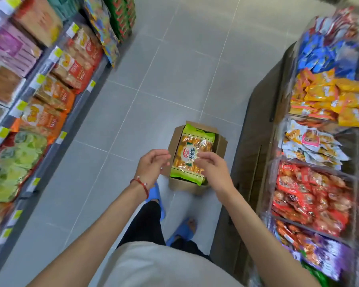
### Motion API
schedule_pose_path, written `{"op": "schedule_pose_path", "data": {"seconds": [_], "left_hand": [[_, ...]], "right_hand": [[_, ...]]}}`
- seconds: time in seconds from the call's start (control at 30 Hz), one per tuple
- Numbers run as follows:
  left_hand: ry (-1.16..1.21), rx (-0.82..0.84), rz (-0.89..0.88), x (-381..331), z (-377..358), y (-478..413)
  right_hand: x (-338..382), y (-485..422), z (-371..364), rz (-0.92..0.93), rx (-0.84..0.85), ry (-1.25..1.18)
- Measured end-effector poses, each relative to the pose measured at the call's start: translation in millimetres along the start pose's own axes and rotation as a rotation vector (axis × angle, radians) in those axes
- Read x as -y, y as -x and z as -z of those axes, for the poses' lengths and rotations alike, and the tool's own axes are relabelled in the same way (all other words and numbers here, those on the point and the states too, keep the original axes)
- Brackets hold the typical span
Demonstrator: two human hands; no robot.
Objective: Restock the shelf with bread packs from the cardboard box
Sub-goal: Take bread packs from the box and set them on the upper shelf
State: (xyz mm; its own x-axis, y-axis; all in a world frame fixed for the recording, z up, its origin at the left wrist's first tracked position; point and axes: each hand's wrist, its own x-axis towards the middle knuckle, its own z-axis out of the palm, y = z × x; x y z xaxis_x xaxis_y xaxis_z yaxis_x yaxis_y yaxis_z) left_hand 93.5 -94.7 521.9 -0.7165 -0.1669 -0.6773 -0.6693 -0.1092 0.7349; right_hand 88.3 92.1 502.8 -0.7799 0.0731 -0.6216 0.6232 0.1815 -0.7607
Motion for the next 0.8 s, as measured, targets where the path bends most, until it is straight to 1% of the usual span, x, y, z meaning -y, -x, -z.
{"op": "schedule_pose_path", "data": {"seconds": [0.07, 0.17, 0.23, 0.33, 0.5, 0.6, 0.73, 0.8], "left_hand": [[0.008, 0.008, 0.039, 5, -10, -8], [-0.022, 0.028, 0.128, 13, -19, -37], [-0.032, 0.002, 0.183, 20, -20, -65], [-0.015, -0.036, 0.256, 33, -25, -104], [-0.042, -0.076, 0.339, 62, -40, -169], [-0.053, -0.114, 0.382, 87, -50, -206], [-0.196, -0.158, 0.412, 123, -77, -248], [-0.215, -0.183, 0.447, 144, -92, -271]], "right_hand": [[-4, -14, 13, -0.002, 0.013, 0.041], [-3, -44, 24, 0.022, -0.014, 0.112], [-1, -68, 27, 0.062, -0.025, 0.174], [-1, -109, 30, 0.082, 0.007, 0.269], [-18, -192, 30, 0.097, 0.097, 0.435], [-38, -244, 33, 0.101, 0.184, 0.556], [-64, -318, 35, 0.095, 0.263, 0.672], [-81, -357, 34, 0.09, 0.29, 0.74]]}}
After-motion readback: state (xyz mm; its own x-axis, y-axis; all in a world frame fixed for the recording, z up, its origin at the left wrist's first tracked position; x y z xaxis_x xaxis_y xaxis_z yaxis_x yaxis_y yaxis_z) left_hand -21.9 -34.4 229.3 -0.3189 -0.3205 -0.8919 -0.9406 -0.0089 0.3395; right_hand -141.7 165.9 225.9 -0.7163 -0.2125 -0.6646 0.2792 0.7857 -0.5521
